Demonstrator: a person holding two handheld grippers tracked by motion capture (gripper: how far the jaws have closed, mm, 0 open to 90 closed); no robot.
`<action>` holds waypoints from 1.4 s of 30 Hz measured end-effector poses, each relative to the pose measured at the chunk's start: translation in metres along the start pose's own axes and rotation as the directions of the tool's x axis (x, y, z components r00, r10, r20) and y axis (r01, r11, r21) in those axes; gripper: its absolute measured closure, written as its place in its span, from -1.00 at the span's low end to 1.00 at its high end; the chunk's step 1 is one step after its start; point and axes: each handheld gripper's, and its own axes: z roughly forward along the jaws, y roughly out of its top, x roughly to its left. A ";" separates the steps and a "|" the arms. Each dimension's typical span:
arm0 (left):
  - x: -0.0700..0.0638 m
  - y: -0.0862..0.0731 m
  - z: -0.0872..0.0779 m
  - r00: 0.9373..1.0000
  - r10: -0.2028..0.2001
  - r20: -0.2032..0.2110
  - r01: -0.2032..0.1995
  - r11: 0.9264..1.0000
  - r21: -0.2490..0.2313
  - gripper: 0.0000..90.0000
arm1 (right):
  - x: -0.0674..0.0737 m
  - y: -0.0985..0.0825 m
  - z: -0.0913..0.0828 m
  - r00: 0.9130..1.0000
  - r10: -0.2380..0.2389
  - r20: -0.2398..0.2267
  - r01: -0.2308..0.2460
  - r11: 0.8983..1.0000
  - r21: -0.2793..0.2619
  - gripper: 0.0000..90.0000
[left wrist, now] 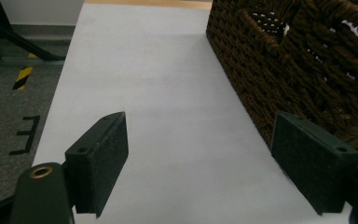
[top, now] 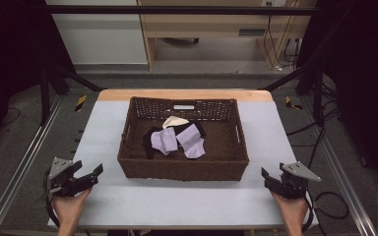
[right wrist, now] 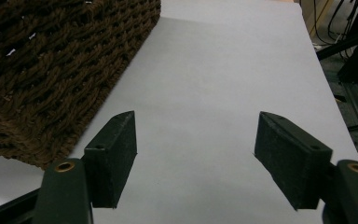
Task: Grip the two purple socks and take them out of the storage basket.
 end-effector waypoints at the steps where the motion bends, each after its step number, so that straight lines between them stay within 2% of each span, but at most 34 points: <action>1: 0.000 0.001 -0.001 1.000 0.002 -0.002 -0.002 1.000 -0.004 -0.59 | 0.000 0.000 0.000 1.000 -0.001 0.000 0.001 1.000 -0.009 -0.35; 6: -0.003 0.006 -0.005 1.000 0.014 0.000 -0.014 1.000 -0.024 -0.59 | -0.001 -0.001 -0.001 1.000 -0.007 0.000 0.007 1.000 -0.018 -0.36; 14: -0.012 0.021 -0.017 0.999 0.008 0.039 -0.005 0.997 -0.080 -0.58 | 0.000 -0.002 0.000 1.000 -0.013 0.003 0.013 1.000 -0.017 -0.35; 17: -0.017 0.026 -0.020 0.998 0.019 0.054 -0.014 0.995 -0.094 -0.58 | 0.000 -0.002 0.000 1.000 -0.013 -0.001 0.013 1.000 -0.014 -0.36; 20: -0.023 0.031 -0.024 0.997 0.038 0.065 -0.031 0.994 -0.105 -0.57 | 0.001 -0.003 0.002 0.999 -0.036 0.002 0.036 0.999 0.001 -0.36; 26: -0.029 0.038 -0.028 0.996 0.059 0.074 -0.050 0.992 -0.117 -0.57 | 0.002 -0.003 0.003 0.999 -0.044 -0.004 0.044 0.999 0.006 -0.32; 30: -0.035 0.048 -0.031 0.993 0.081 0.090 -0.069 0.989 -0.130 -0.55 | 0.002 -0.003 0.003 0.999 -0.041 -0.003 0.041 0.999 0.009 -0.31; 35: -0.040 0.056 -0.029 0.991 0.082 0.103 -0.068 0.988 -0.137 -0.54 | 0.003 -0.003 0.003 0.999 -0.042 0.001 0.042 0.999 0.010 -0.31; 42: -0.052 0.072 -0.019 0.988 0.092 0.124 -0.074 0.987 -0.140 -0.52 | 0.001 -0.002 0.003 0.999 -0.033 0.008 0.033 0.999 0.008 -0.31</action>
